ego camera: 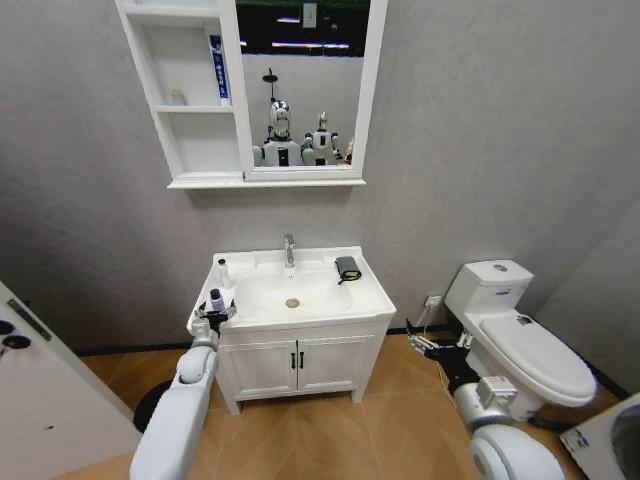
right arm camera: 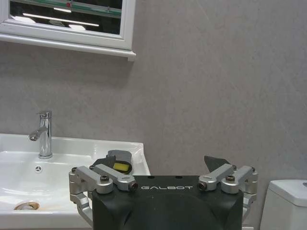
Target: Move facial cleanser and shampoo from washbasin to cabinet, then wipe washbasin with towel.
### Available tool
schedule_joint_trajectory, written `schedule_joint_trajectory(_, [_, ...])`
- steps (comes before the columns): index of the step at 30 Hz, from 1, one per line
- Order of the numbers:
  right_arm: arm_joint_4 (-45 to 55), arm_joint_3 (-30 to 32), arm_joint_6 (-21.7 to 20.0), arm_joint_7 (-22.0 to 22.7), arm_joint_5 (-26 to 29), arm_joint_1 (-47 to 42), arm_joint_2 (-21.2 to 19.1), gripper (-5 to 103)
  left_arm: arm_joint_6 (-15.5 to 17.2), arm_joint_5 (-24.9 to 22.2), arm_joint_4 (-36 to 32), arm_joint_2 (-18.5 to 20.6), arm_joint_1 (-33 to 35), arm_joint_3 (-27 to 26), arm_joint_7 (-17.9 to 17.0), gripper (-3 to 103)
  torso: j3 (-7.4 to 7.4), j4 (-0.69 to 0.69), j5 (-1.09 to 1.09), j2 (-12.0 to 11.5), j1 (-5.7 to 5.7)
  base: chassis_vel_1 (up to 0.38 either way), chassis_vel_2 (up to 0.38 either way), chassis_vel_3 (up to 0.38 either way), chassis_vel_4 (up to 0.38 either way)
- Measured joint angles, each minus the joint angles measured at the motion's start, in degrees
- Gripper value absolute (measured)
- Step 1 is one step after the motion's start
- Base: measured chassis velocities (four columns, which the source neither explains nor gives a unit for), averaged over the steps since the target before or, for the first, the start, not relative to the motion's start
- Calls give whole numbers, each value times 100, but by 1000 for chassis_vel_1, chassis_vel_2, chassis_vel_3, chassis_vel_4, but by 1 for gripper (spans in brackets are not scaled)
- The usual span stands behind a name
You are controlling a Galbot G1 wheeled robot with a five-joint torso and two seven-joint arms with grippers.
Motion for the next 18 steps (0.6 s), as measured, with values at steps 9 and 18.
schedule_joint_trajectory(9, [0,9,15,1,21,1,-2,100,47,3,35,41,-44,8,-6,62,0,0,0,0,0,0,0,0,0])
schedule_joint_trajectory(18, [-3,-16,20,0,38,30,-14,100,73,-30,-107,131,48,-27,11,43,0,0,-1,0,0,0,0,0,0])
